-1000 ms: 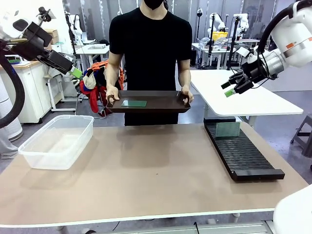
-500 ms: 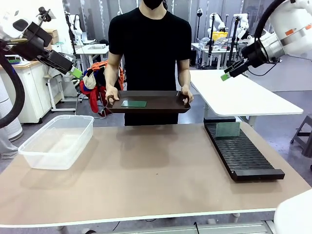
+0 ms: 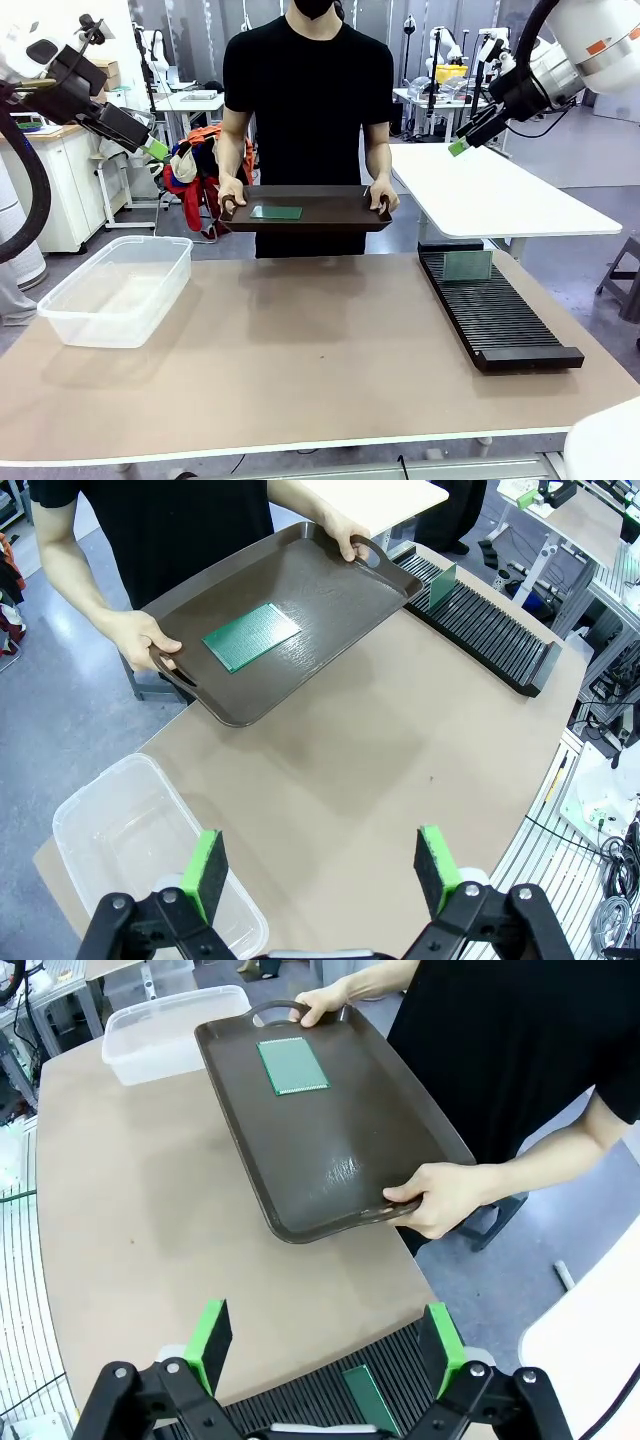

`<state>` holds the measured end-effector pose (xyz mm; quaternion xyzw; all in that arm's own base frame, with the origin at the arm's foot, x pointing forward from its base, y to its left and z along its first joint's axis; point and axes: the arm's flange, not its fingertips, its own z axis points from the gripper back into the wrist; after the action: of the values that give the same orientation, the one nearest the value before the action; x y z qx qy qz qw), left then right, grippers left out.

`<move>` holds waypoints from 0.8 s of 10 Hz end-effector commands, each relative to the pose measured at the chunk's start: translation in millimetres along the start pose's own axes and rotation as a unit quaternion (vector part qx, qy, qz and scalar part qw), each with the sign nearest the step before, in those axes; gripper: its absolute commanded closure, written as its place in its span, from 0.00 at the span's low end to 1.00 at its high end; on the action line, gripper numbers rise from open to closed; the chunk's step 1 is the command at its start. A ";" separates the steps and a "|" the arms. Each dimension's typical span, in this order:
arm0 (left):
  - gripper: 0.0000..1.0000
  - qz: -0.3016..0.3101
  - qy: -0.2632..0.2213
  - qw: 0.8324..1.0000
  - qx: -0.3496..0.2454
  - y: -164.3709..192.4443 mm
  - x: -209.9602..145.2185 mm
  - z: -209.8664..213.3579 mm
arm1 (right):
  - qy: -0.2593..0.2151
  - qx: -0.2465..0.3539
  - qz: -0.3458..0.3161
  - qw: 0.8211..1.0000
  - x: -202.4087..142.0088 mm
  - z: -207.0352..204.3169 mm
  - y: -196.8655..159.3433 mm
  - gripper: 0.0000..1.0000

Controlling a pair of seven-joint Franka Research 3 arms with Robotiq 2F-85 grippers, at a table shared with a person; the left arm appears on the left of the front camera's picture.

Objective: Sort PCBs into racks and boxes based on the side picked up.
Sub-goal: Pick up the Blank PCB handed by the Human.

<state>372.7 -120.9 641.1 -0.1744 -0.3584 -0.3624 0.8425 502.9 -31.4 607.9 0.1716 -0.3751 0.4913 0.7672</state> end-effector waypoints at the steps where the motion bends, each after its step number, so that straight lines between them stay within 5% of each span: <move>1: 0.00 0.001 0.001 1.000 -0.006 0.5 -2.3 0.1 | 0.002 0.000 -0.002 1.000 -1.8 -2.6 -1.7 0.00; 8: 0.00 0.001 0.001 1.000 -0.006 0.5 -2.3 0.1 | 0.002 0.000 -0.002 1.000 -1.8 -2.6 -1.7 0.00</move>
<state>372.7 -120.9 641.1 -0.1744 -0.3584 -0.3624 0.8425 503.8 -34.1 606.5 0.1736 -0.3756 0.4892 0.7677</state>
